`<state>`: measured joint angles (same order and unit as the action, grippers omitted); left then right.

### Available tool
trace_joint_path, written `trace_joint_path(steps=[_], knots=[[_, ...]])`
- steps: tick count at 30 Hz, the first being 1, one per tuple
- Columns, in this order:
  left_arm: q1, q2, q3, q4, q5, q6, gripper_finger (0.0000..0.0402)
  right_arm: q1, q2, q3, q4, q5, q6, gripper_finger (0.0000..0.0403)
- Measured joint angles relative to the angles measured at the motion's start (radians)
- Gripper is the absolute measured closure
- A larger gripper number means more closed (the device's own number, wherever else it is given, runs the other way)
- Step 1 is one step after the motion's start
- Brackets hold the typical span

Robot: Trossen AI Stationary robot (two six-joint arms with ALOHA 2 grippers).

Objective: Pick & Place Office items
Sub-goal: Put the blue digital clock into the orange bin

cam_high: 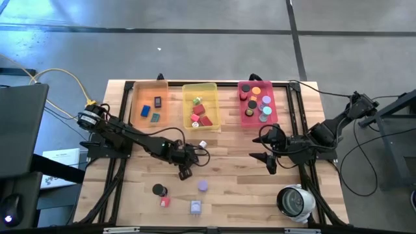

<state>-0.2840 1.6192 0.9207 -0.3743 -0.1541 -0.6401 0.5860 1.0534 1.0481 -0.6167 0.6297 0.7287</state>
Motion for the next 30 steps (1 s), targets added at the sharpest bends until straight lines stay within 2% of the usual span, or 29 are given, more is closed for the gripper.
trace_joint_path(steps=[10, 13, 19, 22, 25, 30], knots=[[0.016, 0.000, 0.000, 0.030, 0.006, 0.115, 0.0267, 0.000, 0.000, 0.000, -0.001, 0.000, 0.000, 0.0126], [0.016, 0.000, 0.000, 0.031, 0.006, 0.120, 0.0233, 0.000, 0.000, 0.000, -0.001, 0.000, 0.000, 0.0126], [0.016, 0.000, 0.000, 0.019, 0.002, 0.113, 0.0125, 0.000, 0.000, 0.000, -0.001, 0.000, 0.000, 0.0126], [0.020, 0.000, 0.000, 0.015, -0.004, 0.102, 0.0087, 0.000, 0.000, 0.000, -0.001, 0.000, 0.000, 0.0126], [0.020, 0.000, 0.000, 0.004, -0.003, 0.078, 0.0069, 0.000, 0.000, 0.000, -0.001, 0.000, 0.000, 0.0126], [0.020, 0.000, 0.000, 0.004, -0.023, 0.099, 0.0066, 0.000, 0.000, 0.000, -0.001, 0.000, 0.000, 0.0126]])
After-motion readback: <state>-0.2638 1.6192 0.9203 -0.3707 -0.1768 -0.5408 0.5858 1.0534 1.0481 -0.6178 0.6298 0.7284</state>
